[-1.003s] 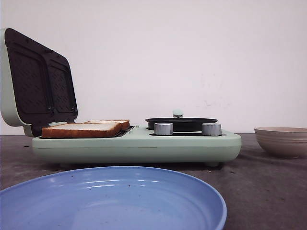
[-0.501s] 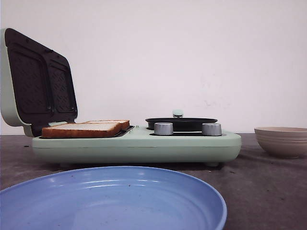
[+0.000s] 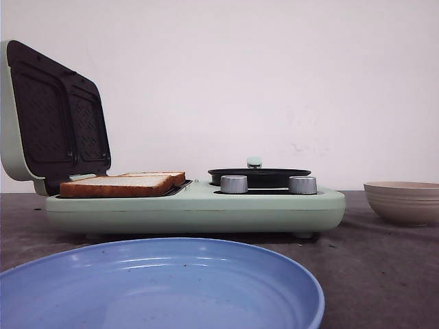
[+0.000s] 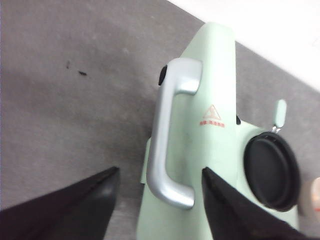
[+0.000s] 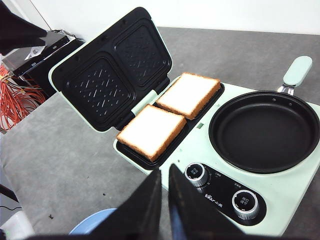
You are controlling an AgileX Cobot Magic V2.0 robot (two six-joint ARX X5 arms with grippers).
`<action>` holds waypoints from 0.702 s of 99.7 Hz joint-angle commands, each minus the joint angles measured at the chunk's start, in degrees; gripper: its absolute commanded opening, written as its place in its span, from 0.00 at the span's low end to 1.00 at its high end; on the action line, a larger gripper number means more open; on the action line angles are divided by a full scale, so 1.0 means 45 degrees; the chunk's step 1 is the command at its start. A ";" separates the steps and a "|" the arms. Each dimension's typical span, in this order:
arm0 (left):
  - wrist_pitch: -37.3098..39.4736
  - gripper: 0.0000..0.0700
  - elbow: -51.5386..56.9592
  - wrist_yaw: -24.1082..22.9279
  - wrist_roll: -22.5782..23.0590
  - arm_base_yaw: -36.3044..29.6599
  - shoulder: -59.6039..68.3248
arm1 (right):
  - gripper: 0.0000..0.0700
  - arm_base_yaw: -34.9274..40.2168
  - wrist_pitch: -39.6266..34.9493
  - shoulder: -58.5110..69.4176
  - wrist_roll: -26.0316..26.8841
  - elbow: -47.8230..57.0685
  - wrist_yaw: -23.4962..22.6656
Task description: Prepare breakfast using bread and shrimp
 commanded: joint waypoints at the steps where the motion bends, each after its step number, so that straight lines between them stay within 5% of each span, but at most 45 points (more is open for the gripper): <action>1: 0.0185 0.46 0.0335 0.0714 -0.0763 0.0121 0.0393 | 0.02 0.0058 0.0097 0.0049 -0.0112 0.0063 -0.0058; 20: 0.0204 0.46 0.0335 0.2108 -0.1083 0.0151 0.1311 | 0.02 0.0058 0.0010 0.0049 -0.0107 0.0063 -0.0058; 70: 0.0835 0.46 0.0335 0.2409 -0.0991 0.0068 0.2798 | 0.02 0.0058 -0.0175 0.0049 -0.0146 0.0063 -0.0053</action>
